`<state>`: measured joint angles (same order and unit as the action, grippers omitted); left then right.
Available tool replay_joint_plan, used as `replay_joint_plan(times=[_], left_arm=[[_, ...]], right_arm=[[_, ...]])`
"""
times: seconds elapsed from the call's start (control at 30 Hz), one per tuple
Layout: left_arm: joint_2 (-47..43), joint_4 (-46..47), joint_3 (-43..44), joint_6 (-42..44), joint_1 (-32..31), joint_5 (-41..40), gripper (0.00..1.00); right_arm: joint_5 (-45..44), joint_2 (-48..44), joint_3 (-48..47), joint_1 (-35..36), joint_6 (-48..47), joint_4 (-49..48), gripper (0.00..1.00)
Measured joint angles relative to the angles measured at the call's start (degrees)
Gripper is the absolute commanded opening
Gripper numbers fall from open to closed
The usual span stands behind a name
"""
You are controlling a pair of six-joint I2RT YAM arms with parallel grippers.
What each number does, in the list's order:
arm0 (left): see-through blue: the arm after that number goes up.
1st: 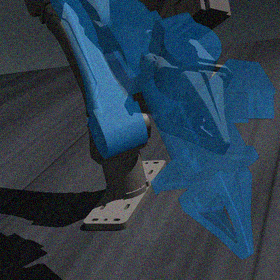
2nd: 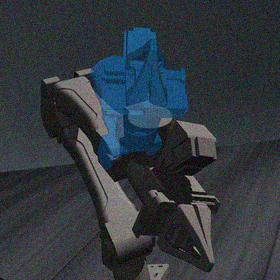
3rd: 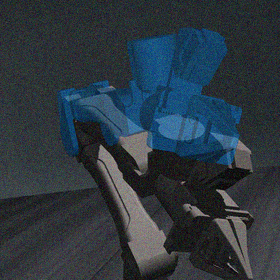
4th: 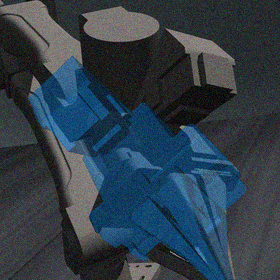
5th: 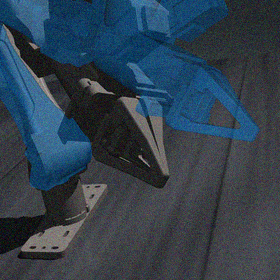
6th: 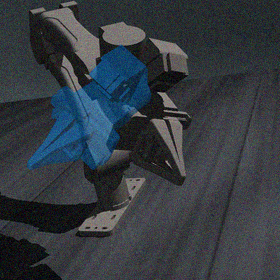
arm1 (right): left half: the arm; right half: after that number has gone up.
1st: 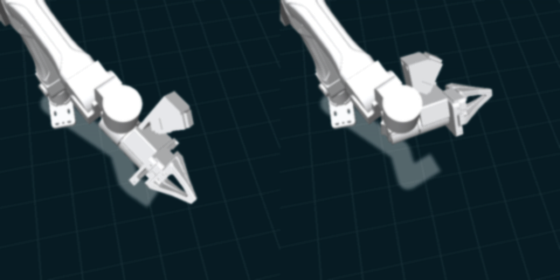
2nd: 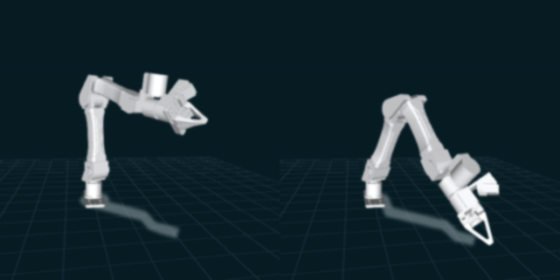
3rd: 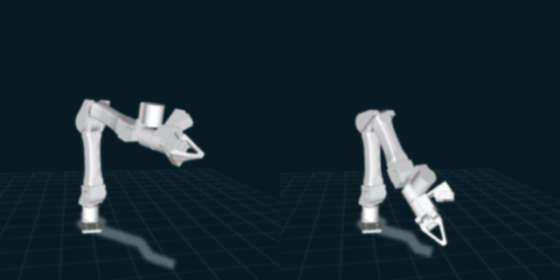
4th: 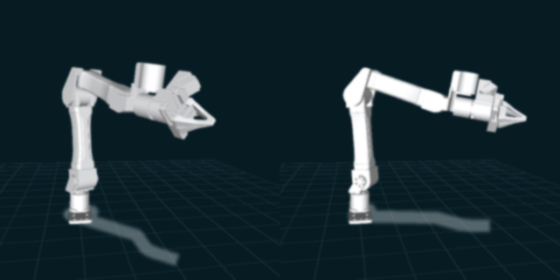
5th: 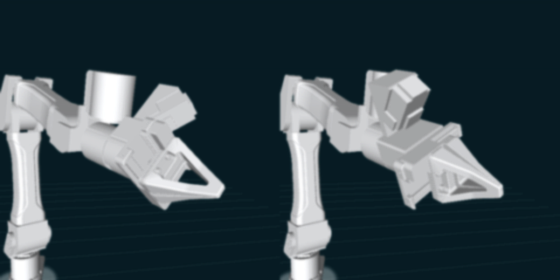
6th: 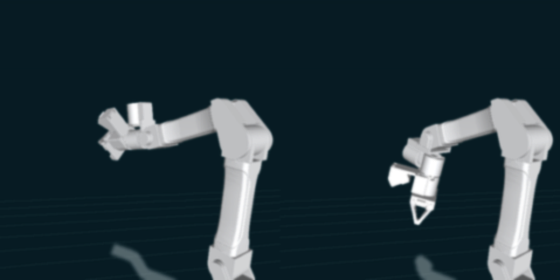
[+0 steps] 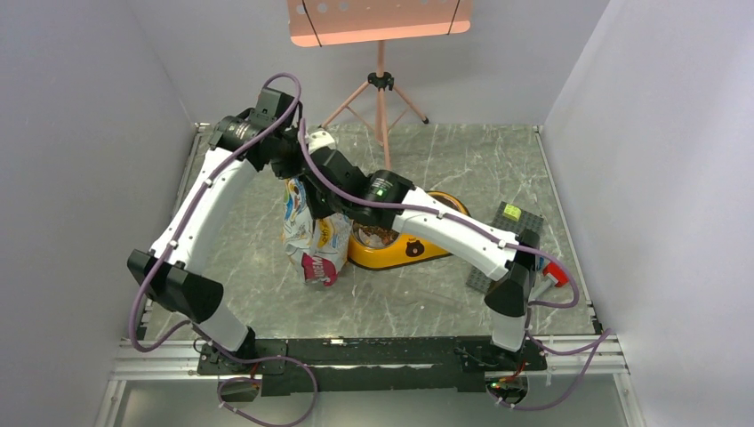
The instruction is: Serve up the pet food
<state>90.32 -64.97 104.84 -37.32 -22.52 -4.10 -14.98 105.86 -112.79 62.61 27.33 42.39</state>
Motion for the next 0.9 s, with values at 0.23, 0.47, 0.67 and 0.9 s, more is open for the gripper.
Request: replay_joint_plan(times=[0.23, 0.47, 0.67, 0.9], left_arm=[[5.18, -9.55, 9.38, 0.00, -0.17, -0.98, 0.00], [6.27, -10.25, 10.62, -1.77, 0.39, -2.75, 0.00], [6.27, -10.38, 10.62, -3.15, 0.37, -3.69, 0.00], [6.38, -10.67, 10.67, -4.42, 0.02, -4.81, 0.00]], right_arm=[[-1.05, -1.05, 1.79, 0.94, -0.28, -2.12, 0.13], [-3.98, 4.50, -9.38, 2.82, 4.13, 9.33, 0.40], [-5.66, 4.50, -8.28, 5.25, 6.49, 13.09, 0.00], [-10.36, 4.61, -8.85, 6.99, 4.52, 14.73, 0.00]])
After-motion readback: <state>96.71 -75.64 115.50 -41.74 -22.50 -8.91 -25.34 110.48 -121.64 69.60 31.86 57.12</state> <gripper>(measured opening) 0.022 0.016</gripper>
